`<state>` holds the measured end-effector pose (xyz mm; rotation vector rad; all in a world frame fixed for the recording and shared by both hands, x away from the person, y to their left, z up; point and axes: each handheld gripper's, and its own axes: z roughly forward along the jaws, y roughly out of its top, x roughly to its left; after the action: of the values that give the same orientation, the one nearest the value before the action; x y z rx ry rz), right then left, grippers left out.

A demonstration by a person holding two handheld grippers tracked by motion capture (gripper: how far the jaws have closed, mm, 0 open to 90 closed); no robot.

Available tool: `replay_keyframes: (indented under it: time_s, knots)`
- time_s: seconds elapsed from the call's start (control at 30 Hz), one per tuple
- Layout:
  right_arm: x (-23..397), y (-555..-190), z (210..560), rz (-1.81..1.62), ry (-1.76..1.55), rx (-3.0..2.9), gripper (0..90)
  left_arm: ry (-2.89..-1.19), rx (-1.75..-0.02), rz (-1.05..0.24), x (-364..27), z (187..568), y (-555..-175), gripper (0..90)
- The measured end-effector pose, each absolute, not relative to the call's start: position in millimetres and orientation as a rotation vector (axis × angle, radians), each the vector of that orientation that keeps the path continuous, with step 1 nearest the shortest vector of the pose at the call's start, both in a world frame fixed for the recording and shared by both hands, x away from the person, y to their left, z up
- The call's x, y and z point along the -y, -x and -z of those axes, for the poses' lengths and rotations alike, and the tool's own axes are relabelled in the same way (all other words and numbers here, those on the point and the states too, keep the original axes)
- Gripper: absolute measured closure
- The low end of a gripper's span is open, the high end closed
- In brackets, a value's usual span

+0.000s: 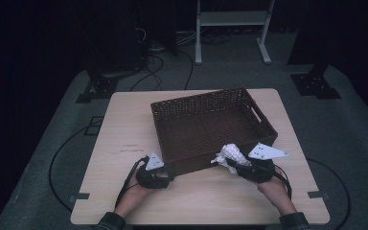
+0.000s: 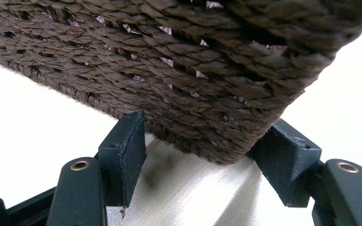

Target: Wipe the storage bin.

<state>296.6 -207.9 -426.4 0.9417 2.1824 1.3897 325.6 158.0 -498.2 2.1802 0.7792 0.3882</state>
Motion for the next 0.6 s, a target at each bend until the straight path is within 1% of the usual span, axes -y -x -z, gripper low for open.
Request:
replay_keyframes:
  time_s: [0.6]
  knots:
    - [193.6,-301.9,449.6,-1.341,-0.942,-2.265,59.8,-2.18,-0.779,-0.388,-158.0,498.2,-325.6,35.7]
